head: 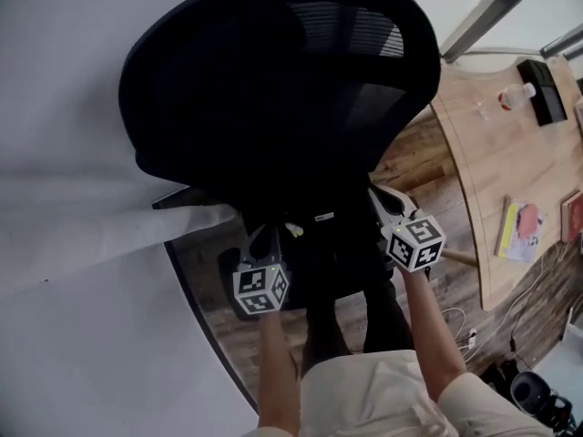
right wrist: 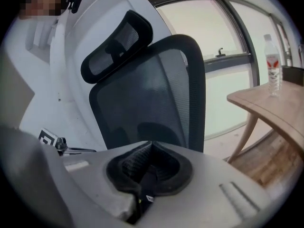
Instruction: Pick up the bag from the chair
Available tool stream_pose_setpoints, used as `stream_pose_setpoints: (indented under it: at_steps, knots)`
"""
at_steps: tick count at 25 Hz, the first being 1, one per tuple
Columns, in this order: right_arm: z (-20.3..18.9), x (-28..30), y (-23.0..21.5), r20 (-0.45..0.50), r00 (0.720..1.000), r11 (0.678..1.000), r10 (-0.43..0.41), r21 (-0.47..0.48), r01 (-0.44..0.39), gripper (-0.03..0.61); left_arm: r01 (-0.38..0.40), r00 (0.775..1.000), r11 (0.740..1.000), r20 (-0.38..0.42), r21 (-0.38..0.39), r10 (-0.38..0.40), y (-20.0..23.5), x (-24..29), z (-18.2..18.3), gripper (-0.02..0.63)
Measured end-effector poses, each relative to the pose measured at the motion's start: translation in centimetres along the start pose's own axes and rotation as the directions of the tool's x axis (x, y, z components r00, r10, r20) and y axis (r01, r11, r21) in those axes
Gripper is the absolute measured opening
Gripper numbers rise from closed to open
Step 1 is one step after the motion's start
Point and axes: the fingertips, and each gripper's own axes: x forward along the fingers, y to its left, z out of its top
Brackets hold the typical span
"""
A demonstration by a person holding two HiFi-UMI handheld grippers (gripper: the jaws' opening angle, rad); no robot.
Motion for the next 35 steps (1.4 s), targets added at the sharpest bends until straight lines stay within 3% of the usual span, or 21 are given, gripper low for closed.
stream_pose_setpoints:
  at_steps: [6, 10, 14, 16, 19, 21, 24, 26, 29, 33, 35]
  knots:
    - [-5.5, 4.0, -1.6, -0.069, 0.995, 0.997, 0.073, -0.018, -0.075, 0.003, -0.059, 0.998, 0.995, -0.019, -0.075, 0.058, 0.5, 3.9, -5.3, 0.009]
    - [-10.1, 6.2, -2.0, -0.147, 0.978, 0.986, 0.15, -0.045, -0.158, 0.067, -0.008, 0.999, 0.998, -0.054, -0.061, 0.005, -0.2, 6.3, -8.8, 0.014]
    - [-13.1, 8.1, -2.3, -0.194, 0.964, 0.972, 0.18, -0.114, -0.204, 0.085, -0.012, 0.999, 1.0, -0.037, -0.028, 0.01, 1.0, 8.6, -10.1, 0.017]
    - [-13.9, 9.0, -2.8, -0.183, 0.96, 0.974, 0.212, -0.038, -0.223, 0.122, -0.009, 1.0, 1.0, -0.03, -0.017, 0.008, 1.7, 9.9, -10.2, 0.121]
    - [-14.5, 10.4, -3.1, -0.16, 0.954, 0.967, 0.254, 0.074, -0.245, 0.145, 0.018, 1.0, 1.0, -0.02, -0.012, -0.018, 2.6, 11.1, -10.1, 0.172]
    - [-14.9, 11.1, -3.1, -0.166, 0.95, 0.964, 0.264, 0.068, -0.256, 0.164, 0.048, 0.999, 0.999, -0.017, -0.013, -0.048, 2.8, 11.8, -10.4, 0.201]
    - [-15.3, 11.9, -2.6, -0.168, 0.941, 0.956, 0.292, 0.047, -0.288, 0.269, 0.084, 0.996, 0.996, 0.001, -0.029, -0.084, 2.8, 12.8, -10.8, 0.24]
    - [-15.5, 12.7, -2.3, -0.163, 0.939, 0.953, 0.303, 0.027, -0.302, 0.295, 0.111, 0.994, 0.993, 0.006, -0.033, -0.111, 2.6, 13.5, -11.2, 0.257]
    - [-16.7, 14.3, -2.9, -0.186, 0.948, 0.964, 0.258, -0.011, -0.265, 0.296, 0.138, 0.99, 0.99, -0.045, 0.009, -0.137, 2.2, 15.1, -12.6, 0.267]
    - [-18.1, 15.9, -2.7, -0.192, 0.952, 0.971, 0.237, 0.032, -0.235, 0.283, 0.132, 0.988, 0.991, -0.08, 0.01, -0.131, 1.8, 16.3, -13.6, 0.265]
    - [-18.4, 15.8, -1.8, -0.183, 0.952, 0.969, 0.243, 0.012, -0.245, 0.152, 0.126, 0.988, 0.992, -0.098, 0.029, -0.123, 1.4, 16.1, -13.6, 0.242]
